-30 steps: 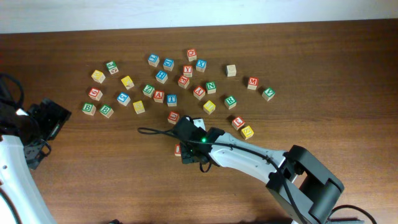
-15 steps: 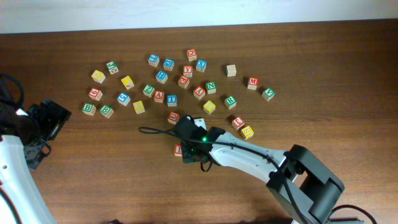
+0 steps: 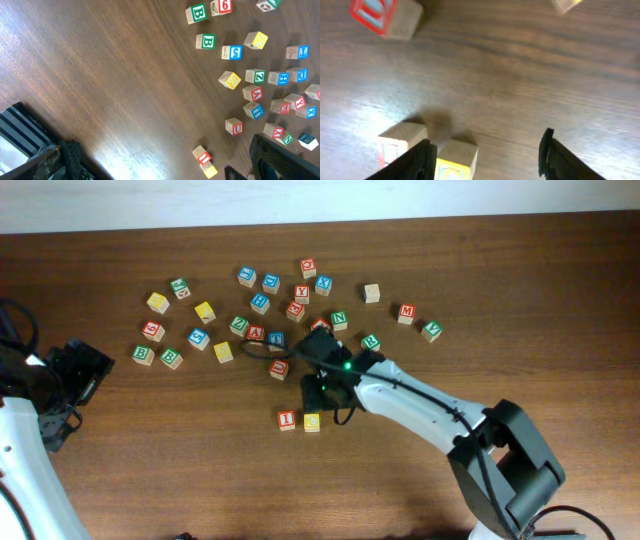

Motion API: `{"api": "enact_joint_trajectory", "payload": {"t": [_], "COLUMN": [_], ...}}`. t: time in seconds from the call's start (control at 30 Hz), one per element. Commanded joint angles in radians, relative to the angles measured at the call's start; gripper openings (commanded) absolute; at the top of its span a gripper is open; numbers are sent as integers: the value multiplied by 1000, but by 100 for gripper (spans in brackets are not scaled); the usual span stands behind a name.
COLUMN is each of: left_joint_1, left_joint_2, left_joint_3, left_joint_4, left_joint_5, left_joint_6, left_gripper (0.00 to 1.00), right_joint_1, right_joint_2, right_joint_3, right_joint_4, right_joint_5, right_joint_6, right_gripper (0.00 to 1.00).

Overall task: Spell out ICRA
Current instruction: 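Move the right gripper up into the pile over the green R block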

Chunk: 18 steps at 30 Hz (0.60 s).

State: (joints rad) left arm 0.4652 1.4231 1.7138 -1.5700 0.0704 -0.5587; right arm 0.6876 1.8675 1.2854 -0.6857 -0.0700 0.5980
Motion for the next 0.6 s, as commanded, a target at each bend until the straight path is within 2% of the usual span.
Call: {"api": "enact_joint_trajectory", "payload": {"t": [0.0,0.1,0.13,0.2,0.27,0.43,0.57], "left_joint_1": [5,5,5,5,5,5,5], "left_joint_2": [-4,-4,-4,-4,-4,-4,-4], "left_joint_3": [8,8,8,8,8,8,8], "left_joint_4": [-2,-2,-2,-2,-2,-2,-2], "left_joint_5": [-11,-11,-11,-11,-11,-11,-11], "left_joint_6": [-9,-9,-9,-9,-9,-9,-9], "left_gripper": [99,99,99,99,99,99,99], "right_joint_1": [-60,-132,-152,-185,-204,-203,-203], "right_joint_2": [-23,-23,-23,-23,-23,-22,-21], "right_joint_3": [136,231,234,233,233,233,227], "right_joint_4": [-105,-144,-125,-119,-119,-135,-255], "right_joint_5": [6,6,6,6,6,-73,-106], "right_joint_6": [-26,-114,-154,-176,-175,-175,-175], "right_gripper": [59,58,65,86,98,99,98]}}
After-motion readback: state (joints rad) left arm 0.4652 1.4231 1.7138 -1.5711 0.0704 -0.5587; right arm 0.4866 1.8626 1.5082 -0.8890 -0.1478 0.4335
